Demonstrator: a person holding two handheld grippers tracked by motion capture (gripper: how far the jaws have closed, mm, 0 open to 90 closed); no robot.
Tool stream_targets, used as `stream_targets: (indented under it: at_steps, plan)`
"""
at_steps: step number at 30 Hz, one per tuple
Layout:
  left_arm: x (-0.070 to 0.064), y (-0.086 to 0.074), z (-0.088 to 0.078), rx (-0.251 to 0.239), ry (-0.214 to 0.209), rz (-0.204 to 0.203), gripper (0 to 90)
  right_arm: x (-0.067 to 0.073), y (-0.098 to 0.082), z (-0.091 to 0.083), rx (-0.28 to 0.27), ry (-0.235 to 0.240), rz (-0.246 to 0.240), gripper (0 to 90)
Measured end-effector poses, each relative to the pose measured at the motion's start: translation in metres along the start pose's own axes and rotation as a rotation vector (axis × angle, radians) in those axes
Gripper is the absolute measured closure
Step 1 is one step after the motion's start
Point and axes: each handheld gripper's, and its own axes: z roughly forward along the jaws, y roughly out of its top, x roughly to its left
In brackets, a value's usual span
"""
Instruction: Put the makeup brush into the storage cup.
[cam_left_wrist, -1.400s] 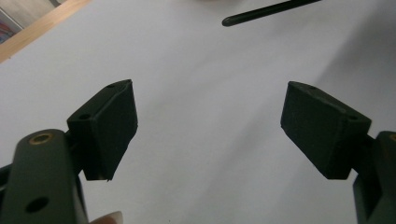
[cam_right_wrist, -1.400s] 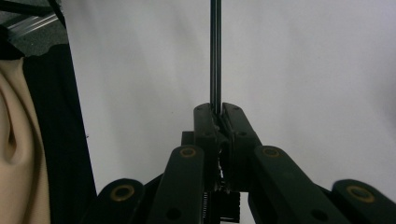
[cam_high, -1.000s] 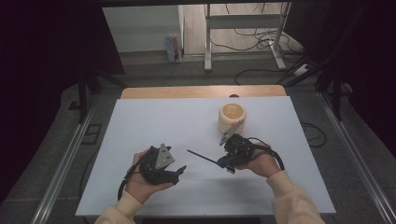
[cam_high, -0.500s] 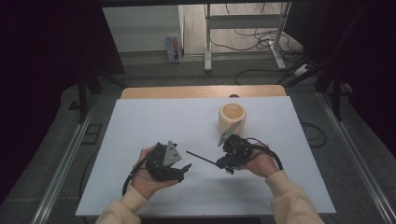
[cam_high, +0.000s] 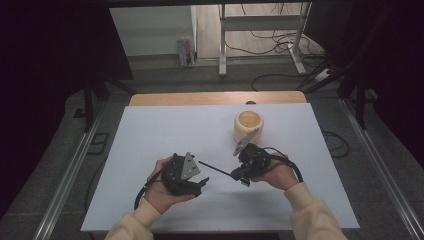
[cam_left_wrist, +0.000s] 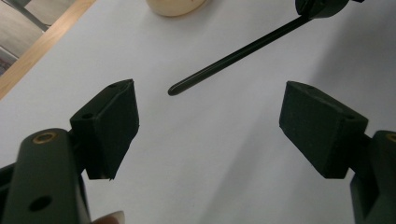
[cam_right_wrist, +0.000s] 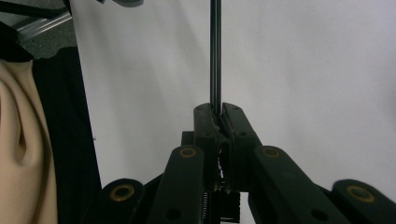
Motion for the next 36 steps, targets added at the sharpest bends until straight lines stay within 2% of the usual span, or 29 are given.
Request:
stream_targets:
  at_steps: [11, 26, 31, 34, 35, 36]
  plan:
    - [-0.001, 0.001, 0.007, 0.009, -0.01, 0.008, 20.8, 0.001, 0.002, 0.003, 0.01, 0.013, -0.008, 85.7]
    - [-0.005, 0.012, 0.016, 0.044, -0.026, 0.077, 22.3, 0.004, 0.004, 0.003, 0.01, 0.025, -0.025, 85.7]
    - [-0.003, 0.014, 0.018, 0.044, -0.033, 0.081, 23.4, 0.004, 0.004, 0.004, 0.012, 0.028, -0.03, 85.7]
    - [-0.003, 0.015, 0.02, 0.053, -0.03, 0.115, 24.9, 0.004, 0.005, 0.003, 0.002, 0.029, -0.035, 85.7]
    - [-0.003, 0.015, 0.02, 0.053, -0.03, 0.115, 25.3, 0.004, 0.005, 0.003, 0.002, 0.029, -0.034, 85.7]
    - [-0.004, 0.016, 0.022, 0.061, -0.029, 0.14, 25.7, 0.004, 0.005, 0.003, 0.002, 0.03, -0.034, 85.7]
